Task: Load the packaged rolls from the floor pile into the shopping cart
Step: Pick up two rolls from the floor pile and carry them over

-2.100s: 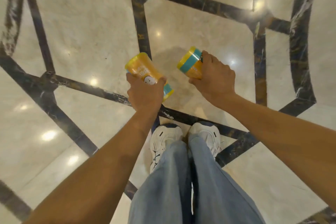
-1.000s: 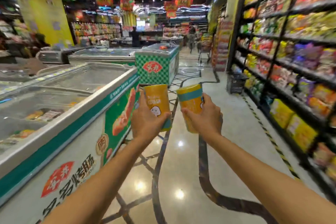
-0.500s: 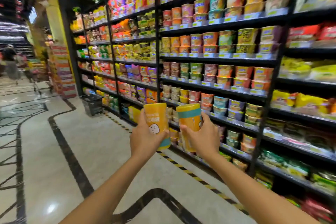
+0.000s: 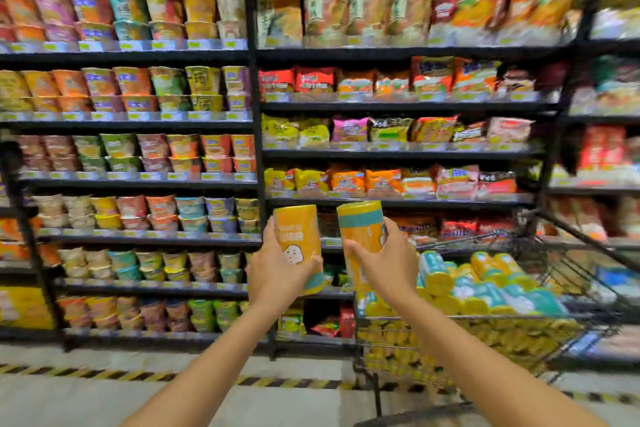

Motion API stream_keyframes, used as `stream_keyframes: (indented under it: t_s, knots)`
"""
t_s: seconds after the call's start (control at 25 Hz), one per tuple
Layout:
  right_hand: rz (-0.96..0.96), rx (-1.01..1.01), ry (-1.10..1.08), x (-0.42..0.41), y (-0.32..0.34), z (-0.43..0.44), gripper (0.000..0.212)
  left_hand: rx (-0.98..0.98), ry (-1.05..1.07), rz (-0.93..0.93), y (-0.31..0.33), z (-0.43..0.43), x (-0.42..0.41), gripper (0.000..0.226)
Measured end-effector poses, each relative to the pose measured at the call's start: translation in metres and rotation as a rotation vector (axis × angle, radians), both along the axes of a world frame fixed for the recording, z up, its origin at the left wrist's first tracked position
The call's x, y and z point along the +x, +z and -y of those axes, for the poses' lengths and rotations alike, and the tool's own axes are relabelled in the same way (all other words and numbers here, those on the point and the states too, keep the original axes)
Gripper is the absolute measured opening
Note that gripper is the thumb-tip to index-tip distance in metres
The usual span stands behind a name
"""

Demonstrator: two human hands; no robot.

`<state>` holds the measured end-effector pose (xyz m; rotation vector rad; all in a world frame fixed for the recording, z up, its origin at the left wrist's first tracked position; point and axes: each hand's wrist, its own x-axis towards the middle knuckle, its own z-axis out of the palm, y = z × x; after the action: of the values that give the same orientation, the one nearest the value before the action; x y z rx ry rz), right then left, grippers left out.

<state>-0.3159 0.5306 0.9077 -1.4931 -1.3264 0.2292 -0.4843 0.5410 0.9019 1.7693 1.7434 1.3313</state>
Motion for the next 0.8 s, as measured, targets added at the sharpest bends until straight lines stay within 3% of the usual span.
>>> stream_keyframes:
  t_s: [0.36,0.8]
  knots:
    - [-0.002,-0.065,-0.212,0.226,-0.024,-0.042,0.064,-0.045,-0.182,0.030,-0.022,-0.079,0.225,0.109]
    - [-0.005,-0.193,-0.298,0.351,-0.070,-0.215,0.048,-0.127,-0.226,-0.014,-0.067,-0.269,0.346,0.102]
